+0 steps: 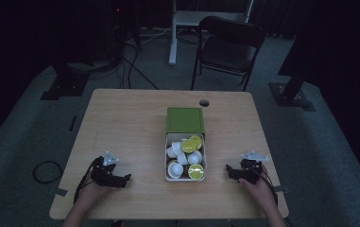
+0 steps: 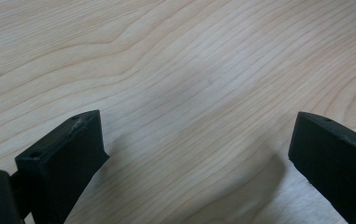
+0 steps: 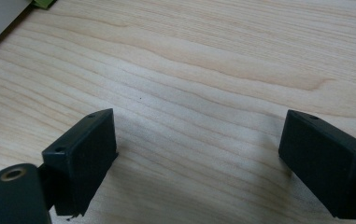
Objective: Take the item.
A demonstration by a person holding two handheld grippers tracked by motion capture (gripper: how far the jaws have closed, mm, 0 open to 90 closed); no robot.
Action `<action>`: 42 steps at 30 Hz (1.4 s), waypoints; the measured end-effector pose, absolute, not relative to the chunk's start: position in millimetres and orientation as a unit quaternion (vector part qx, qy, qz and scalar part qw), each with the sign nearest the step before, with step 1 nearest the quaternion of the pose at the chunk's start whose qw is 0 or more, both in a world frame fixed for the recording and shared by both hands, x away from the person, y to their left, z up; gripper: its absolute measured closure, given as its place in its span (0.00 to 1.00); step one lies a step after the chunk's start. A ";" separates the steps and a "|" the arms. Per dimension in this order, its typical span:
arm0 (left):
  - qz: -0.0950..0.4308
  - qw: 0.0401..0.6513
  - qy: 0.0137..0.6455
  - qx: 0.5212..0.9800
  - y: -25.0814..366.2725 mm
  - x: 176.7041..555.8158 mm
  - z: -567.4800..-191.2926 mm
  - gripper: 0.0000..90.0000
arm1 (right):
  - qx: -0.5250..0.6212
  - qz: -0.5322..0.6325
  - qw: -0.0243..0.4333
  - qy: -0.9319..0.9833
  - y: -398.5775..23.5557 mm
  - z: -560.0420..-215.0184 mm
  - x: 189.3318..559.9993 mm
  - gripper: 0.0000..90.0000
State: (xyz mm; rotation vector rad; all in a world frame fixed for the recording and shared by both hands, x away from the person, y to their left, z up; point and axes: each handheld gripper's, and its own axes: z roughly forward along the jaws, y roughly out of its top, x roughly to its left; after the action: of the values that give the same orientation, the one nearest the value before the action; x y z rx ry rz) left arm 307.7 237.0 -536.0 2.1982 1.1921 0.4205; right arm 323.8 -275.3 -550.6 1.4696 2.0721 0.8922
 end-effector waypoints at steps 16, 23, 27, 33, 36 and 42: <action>0.150 0.309 0.412 0.844 208.6 315.4 -509.6 0.04 | 0.532 0.323 0.223 0.750 -275.3 -550.6 323.8 0.12; 0.147 0.324 0.392 0.848 195.3 320.6 -492.4 0.04 | 0.532 0.323 0.223 0.750 -275.4 -550.6 323.8 0.12; 0.143 0.333 0.380 0.851 187.3 321.9 -484.4 0.04 | 0.532 0.323 0.223 0.750 -275.3 -550.6 323.8 0.12; 0.138 0.348 0.358 0.855 173.0 322.8 -469.1 0.04 | 0.532 0.323 0.223 0.750 -275.3 -550.6 323.8 0.12; 0.132 0.360 0.340 0.858 166.1 323.4 -462.3 0.04 | 0.532 0.323 0.223 0.750 -275.3 -550.6 323.8 0.12; 0.128 0.378 0.315 0.861 152.7 326.3 -449.7 0.04 | 0.532 0.323 0.223 0.750 -275.3 -550.6 323.8 0.12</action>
State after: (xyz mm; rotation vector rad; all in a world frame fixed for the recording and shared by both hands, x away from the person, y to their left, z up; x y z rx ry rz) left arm 326.3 152.7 -449.7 2.2000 0.8045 0.3280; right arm 323.8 -275.3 -550.6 1.4692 2.0723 0.8925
